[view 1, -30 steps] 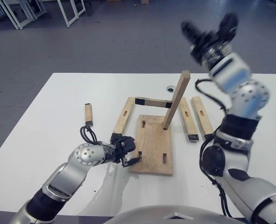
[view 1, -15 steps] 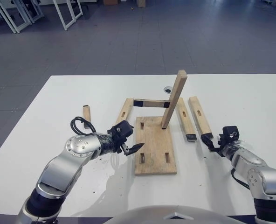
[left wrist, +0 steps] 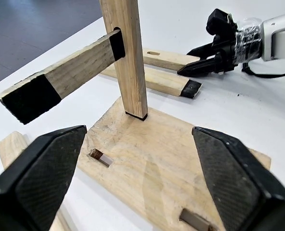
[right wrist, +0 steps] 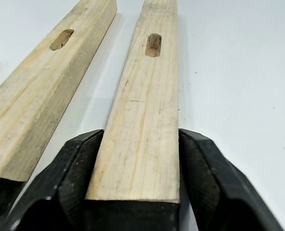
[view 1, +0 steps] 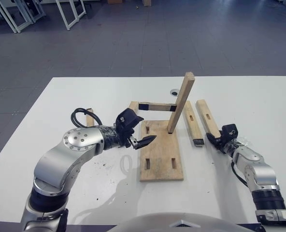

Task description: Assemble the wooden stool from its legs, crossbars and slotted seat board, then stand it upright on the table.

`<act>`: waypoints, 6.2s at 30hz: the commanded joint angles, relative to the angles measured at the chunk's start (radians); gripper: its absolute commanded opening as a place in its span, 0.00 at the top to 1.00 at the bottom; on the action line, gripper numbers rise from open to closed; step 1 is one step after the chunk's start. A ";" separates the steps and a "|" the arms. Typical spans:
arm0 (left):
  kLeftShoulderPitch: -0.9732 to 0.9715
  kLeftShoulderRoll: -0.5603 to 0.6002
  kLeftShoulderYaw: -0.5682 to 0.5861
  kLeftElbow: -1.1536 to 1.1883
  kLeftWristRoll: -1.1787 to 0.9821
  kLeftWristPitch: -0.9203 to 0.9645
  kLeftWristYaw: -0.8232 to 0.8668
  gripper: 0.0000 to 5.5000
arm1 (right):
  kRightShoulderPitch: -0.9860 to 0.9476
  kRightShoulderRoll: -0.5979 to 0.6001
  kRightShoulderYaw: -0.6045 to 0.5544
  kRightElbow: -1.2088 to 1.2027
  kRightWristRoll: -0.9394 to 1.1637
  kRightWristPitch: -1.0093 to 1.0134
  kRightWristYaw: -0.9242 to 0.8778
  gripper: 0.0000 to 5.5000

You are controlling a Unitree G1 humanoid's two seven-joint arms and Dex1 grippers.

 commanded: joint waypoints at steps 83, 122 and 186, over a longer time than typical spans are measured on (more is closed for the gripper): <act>0.114 0.003 0.061 0.574 -0.240 -0.656 -0.308 0.63 | 0.083 -0.540 0.312 -0.586 0.239 0.338 0.297 0.36; -0.055 0.011 -0.127 0.975 0.012 -0.802 -0.594 0.63 | 0.024 -0.468 0.342 -0.519 0.063 0.295 0.439 0.36; -0.162 0.059 -0.506 1.258 0.260 -0.906 -0.536 0.63 | -0.301 0.331 0.098 -0.657 0.441 0.429 -0.220 0.76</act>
